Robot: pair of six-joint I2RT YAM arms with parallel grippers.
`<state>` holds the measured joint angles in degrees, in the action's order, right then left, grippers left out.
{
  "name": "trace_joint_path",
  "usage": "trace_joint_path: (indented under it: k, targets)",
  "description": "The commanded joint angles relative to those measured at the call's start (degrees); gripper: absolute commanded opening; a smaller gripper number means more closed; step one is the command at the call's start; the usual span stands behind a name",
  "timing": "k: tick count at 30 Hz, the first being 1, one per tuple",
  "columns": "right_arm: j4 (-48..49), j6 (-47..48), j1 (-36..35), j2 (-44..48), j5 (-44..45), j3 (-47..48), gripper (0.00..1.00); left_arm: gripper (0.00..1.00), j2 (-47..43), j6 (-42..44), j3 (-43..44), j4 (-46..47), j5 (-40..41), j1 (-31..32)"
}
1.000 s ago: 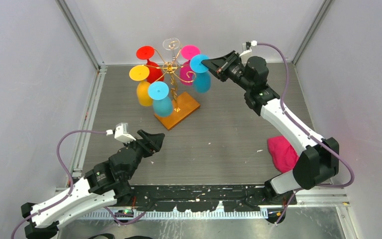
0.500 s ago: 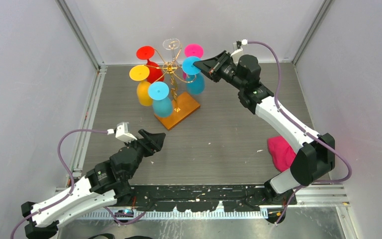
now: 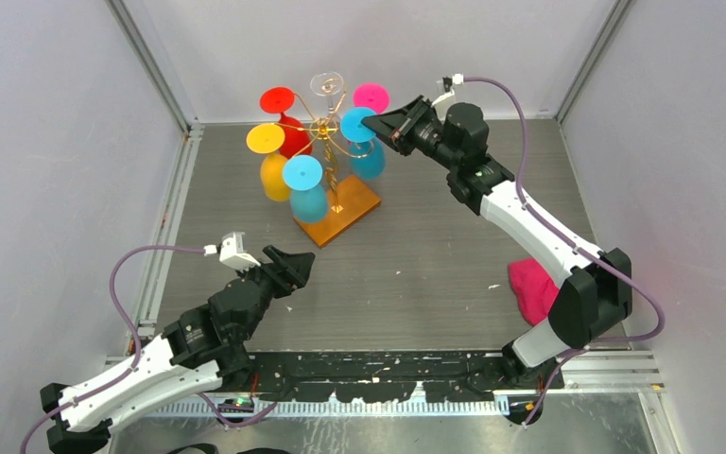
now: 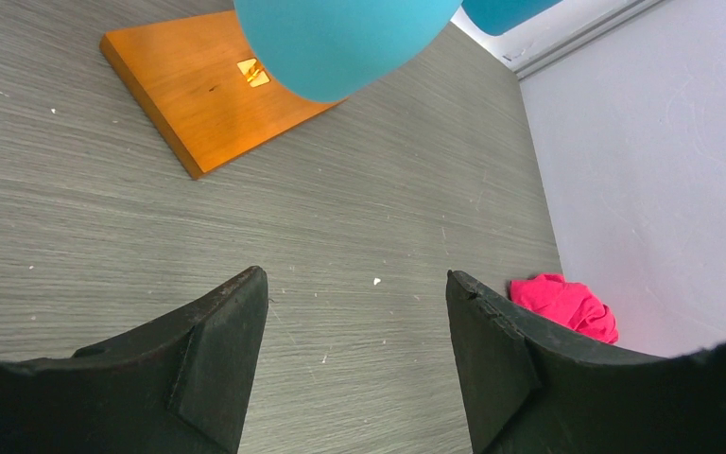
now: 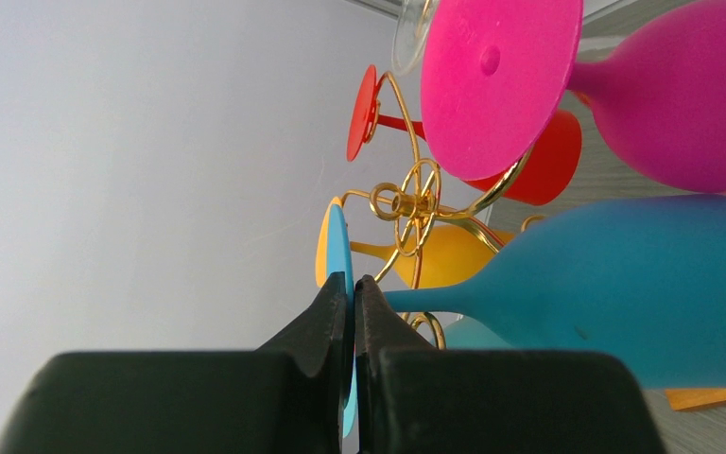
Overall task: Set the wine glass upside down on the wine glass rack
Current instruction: Turn the wine glass upside down at the wine rack.
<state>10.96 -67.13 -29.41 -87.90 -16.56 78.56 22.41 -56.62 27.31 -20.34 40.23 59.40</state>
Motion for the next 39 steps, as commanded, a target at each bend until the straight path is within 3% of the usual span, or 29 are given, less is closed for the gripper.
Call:
trace_joint_path:
  k: [1, 39]
  targets:
    - [0.3, 0.6, -1.4, -0.5, -1.6, 3.1, 0.01, 0.7, -0.6, 0.0, 1.7, 1.6, 0.4, -0.1]
    - [-4.0, 3.9, -3.7, 7.6, 2.3, -2.5, 0.01, 0.7, 0.2, -1.7, 1.3, 1.6, -1.7, -0.1]
